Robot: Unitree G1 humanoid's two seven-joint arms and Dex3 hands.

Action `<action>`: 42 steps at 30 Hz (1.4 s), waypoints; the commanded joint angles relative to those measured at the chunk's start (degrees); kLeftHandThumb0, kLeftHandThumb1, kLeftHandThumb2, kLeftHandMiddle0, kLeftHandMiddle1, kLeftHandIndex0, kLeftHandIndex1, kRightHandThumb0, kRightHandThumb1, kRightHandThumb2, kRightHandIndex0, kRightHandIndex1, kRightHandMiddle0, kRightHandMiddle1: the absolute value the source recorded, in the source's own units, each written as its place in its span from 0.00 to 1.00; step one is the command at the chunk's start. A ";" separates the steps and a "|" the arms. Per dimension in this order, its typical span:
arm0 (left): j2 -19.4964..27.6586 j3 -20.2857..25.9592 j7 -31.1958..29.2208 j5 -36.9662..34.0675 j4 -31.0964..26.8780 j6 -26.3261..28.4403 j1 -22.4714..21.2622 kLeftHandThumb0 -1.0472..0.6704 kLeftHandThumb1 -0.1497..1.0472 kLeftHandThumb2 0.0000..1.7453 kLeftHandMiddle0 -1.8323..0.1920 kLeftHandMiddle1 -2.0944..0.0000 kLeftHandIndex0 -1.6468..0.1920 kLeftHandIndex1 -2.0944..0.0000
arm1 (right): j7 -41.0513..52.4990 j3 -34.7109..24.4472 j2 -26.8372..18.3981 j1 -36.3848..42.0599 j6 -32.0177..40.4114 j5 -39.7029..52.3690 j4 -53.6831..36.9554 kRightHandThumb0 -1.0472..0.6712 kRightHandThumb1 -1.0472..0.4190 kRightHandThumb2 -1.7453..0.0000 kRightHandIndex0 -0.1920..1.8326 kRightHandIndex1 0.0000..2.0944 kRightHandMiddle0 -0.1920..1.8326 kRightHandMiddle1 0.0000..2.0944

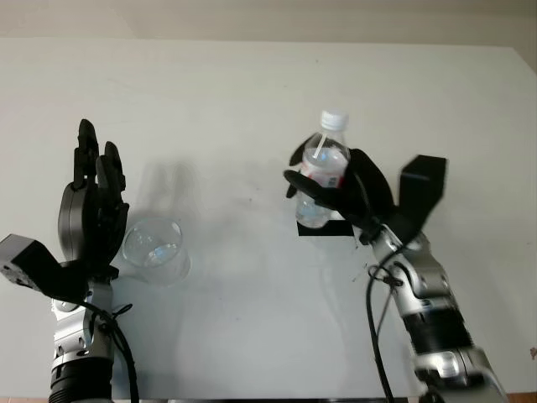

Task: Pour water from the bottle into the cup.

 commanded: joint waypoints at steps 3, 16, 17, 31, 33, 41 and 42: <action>-0.67 -0.05 0.09 -0.13 0.72 0.43 1.94 0.17 1.00 0.35 1.00 1.00 1.00 1.00 | -0.57 -2.70 -0.67 1.83 3.44 1.70 -6.42 0.33 0.00 0.82 0.65 1.00 0.49 1.00; -0.32 -0.33 0.23 0.18 0.17 1.06 1.85 0.16 1.00 0.37 1.00 1.00 1.00 1.00 | -1.93 -2.24 0.65 3.03 -3.41 -4.31 -5.13 0.35 0.00 0.84 0.62 1.00 0.45 1.00; -0.34 -0.30 0.26 0.15 0.09 1.09 1.89 0.16 1.00 0.37 1.00 1.00 1.00 1.00 | -1.71 -2.29 0.80 2.81 -4.33 -4.51 -4.28 0.35 0.00 0.84 0.61 1.00 0.44 1.00; -0.24 -0.03 -0.35 -0.18 0.70 0.70 1.86 0.16 1.00 0.37 1.00 1.00 1.00 1.00 | -3.29 -1.62 2.08 1.15 -10.75 -8.88 2.11 0.34 0.00 0.84 0.63 1.00 0.46 1.00; -0.15 0.00 -0.79 -0.27 0.87 0.54 1.87 0.16 1.00 0.37 1.00 1.00 1.00 1.00 | -3.25 -1.62 2.27 0.95 -11.34 -8.88 2.98 0.34 0.00 0.84 0.63 1.00 0.47 1.00; -0.06 0.22 -0.19 0.00 0.27 1.12 2.21 0.16 1.00 0.37 1.00 1.00 1.00 1.00 | -4.05 -0.90 2.45 1.29 -13.00 -10.95 4.06 0.33 0.00 0.84 0.63 1.00 0.47 1.00; -0.01 0.27 -0.28 -0.10 0.39 1.10 2.19 0.16 1.00 0.37 1.00 1.00 1.00 1.00 | -4.00 -0.96 2.54 1.37 -12.87 -10.82 4.11 0.33 0.00 0.84 0.63 1.00 0.47 1.00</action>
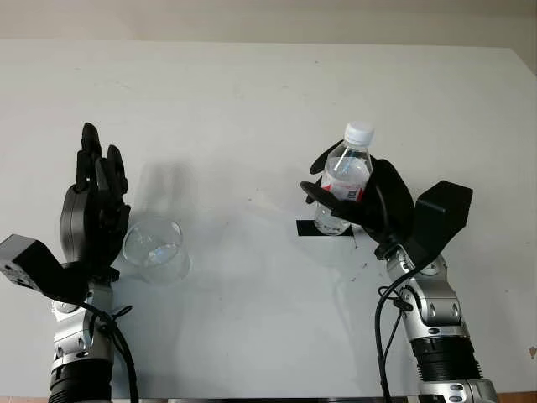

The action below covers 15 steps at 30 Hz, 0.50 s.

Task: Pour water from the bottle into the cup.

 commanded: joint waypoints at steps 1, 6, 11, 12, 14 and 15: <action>-0.02 0.29 -0.09 -0.18 0.70 0.30 1.77 0.16 1.00 0.37 1.00 1.00 1.00 1.00 | 0.05 -0.09 0.30 -0.02 -0.55 0.04 0.42 0.33 0.00 0.84 0.63 1.00 0.47 1.00; 0.19 0.43 -0.30 -0.19 1.06 0.28 1.49 0.16 1.00 0.37 1.00 1.00 1.00 1.00 | 0.83 -0.74 0.73 0.36 1.68 2.20 0.43 0.33 0.00 0.85 0.62 1.00 0.46 1.00; 0.24 0.46 -0.09 -0.11 0.95 0.39 1.30 0.16 1.00 0.37 1.00 1.00 1.00 1.00 | 3.45 0.22 -1.13 1.16 2.00 1.45 -0.11 0.29 0.00 0.90 0.57 1.00 0.41 1.00; 0.23 0.48 -0.06 -0.15 0.96 0.42 1.24 0.16 1.00 0.37 1.00 1.00 1.00 1.00 | 4.24 0.36 -1.42 1.42 1.53 1.38 -0.19 0.28 0.00 0.90 0.55 1.00 0.38 1.00; 0.34 0.45 -0.13 -0.06 0.96 0.40 1.22 0.16 1.00 0.37 1.00 1.00 1.00 1.00 | 5.53 0.38 -1.62 1.89 -0.51 1.27 0.39 0.28 0.00 0.91 0.50 1.00 0.33 1.00; 0.40 0.41 -0.15 0.04 0.95 0.34 1.22 0.16 1.00 0.37 1.00 1.00 1.00 1.00 | 6.06 0.27 -1.59 2.09 -1.21 1.41 0.65 0.28 0.00 0.92 0.47 1.00 0.31 1.00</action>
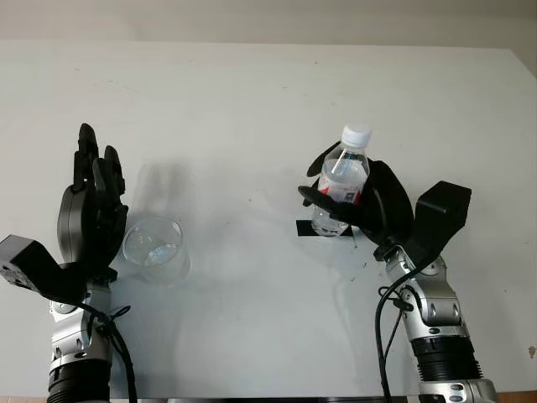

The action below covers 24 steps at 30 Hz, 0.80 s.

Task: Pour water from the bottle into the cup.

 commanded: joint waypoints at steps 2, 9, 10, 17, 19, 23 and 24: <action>0.06 0.12 -0.13 -0.08 0.72 0.18 1.21 0.16 1.00 0.37 1.00 1.00 1.00 1.00 | 1.11 -0.07 -0.28 1.82 -1.35 0.33 0.65 0.27 0.00 0.92 0.42 1.00 0.26 1.00; 0.33 0.28 -1.21 -0.57 1.36 0.07 0.67 0.16 1.00 0.38 1.00 1.00 1.00 1.00 | 1.16 -0.34 -0.03 3.51 -2.78 0.38 0.96 0.27 0.00 0.96 0.28 1.00 0.16 0.98; 0.32 0.30 -1.27 -0.65 1.46 0.08 0.58 0.16 1.00 0.38 1.00 1.00 1.00 1.00 | 1.25 -0.31 -0.11 3.71 -3.14 0.29 1.11 0.27 0.01 0.96 0.26 1.00 0.16 0.97; 0.30 0.34 -1.16 -0.58 1.80 -0.15 0.34 0.16 1.00 0.37 1.00 1.00 1.00 1.00 | 2.71 0.48 -1.31 4.63 -10.52 -2.23 3.99 0.25 0.05 0.97 0.12 0.69 0.11 0.71; 0.26 0.40 -1.16 -0.70 1.84 -0.05 0.31 0.16 1.00 0.37 1.00 1.00 1.00 1.00 | 3.91 1.14 -2.29 4.70 -14.38 -3.84 5.43 0.24 0.05 0.97 0.14 0.38 0.12 0.49; 0.49 0.40 -1.39 -0.61 1.90 0.10 0.26 0.16 1.00 0.37 1.00 1.00 1.00 1.00 | 5.14 1.92 -3.25 4.88 -19.60 -5.38 7.18 0.19 0.07 0.97 0.13 0.05 0.14 0.16; 0.48 0.47 -1.53 -0.72 2.07 -0.06 0.13 0.16 1.00 0.37 1.00 1.00 1.00 1.00 | 5.27 2.06 -3.46 4.89 -20.91 -5.71 7.69 0.18 0.07 0.97 0.10 0.02 0.12 0.11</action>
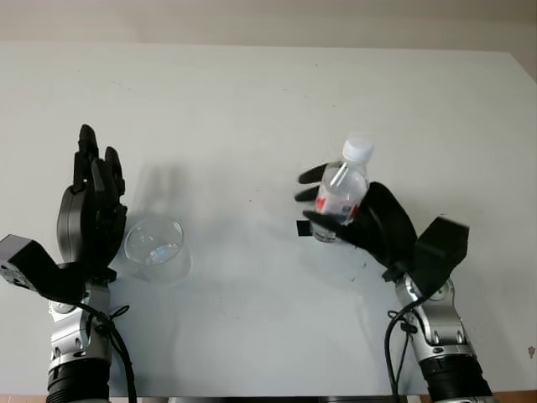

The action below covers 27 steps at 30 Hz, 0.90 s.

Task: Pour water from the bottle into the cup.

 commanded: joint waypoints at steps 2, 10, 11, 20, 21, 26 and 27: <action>0.43 0.16 -0.74 -0.18 1.42 -0.45 0.31 0.16 1.00 0.37 1.00 1.00 1.00 1.00 | 0.51 0.40 -1.05 0.60 -3.85 -0.86 1.57 0.18 0.08 0.97 0.07 0.01 0.10 0.07; 0.26 0.26 -0.90 -0.12 2.47 -1.19 -0.24 0.16 1.00 0.38 1.00 1.00 1.00 1.00 | 1.20 1.28 -2.65 1.14 -7.95 -2.70 2.69 0.11 0.10 0.97 0.00 0.00 0.01 0.01; 0.14 0.27 -0.65 -0.13 2.28 -1.06 -0.20 0.16 1.00 0.38 1.00 1.00 1.00 1.00 | 1.55 1.50 -2.79 0.97 -8.27 -2.75 3.12 0.10 0.10 0.97 0.00 0.00 0.00 0.01; 0.35 0.33 -0.83 0.04 2.92 -1.59 -0.46 0.16 1.00 0.39 1.00 1.00 1.00 1.00 | 0.37 0.00 -2.26 0.61 -8.25 -0.86 6.20 0.08 0.10 0.97 0.00 0.00 0.00 0.00; 0.35 0.43 -0.89 -0.09 3.13 -1.67 -0.57 0.16 1.00 0.39 1.00 1.00 1.00 1.00 | -0.18 -0.35 -2.16 0.69 -8.15 -0.64 6.35 0.08 0.10 0.97 0.00 0.00 0.00 0.00; 0.52 0.36 -0.95 0.04 3.51 -1.96 -0.63 0.16 1.00 0.38 1.00 0.99 1.00 1.00 | -1.00 -1.52 -2.16 1.19 -8.56 0.71 6.76 0.09 0.10 0.97 0.00 0.00 0.00 0.00; 0.51 0.31 -0.95 0.05 3.48 -2.03 -0.64 0.16 1.00 0.38 1.00 0.99 1.00 1.00 | -0.95 -1.80 -2.29 1.25 -9.11 1.02 7.04 0.09 0.10 0.97 0.00 0.00 0.00 0.00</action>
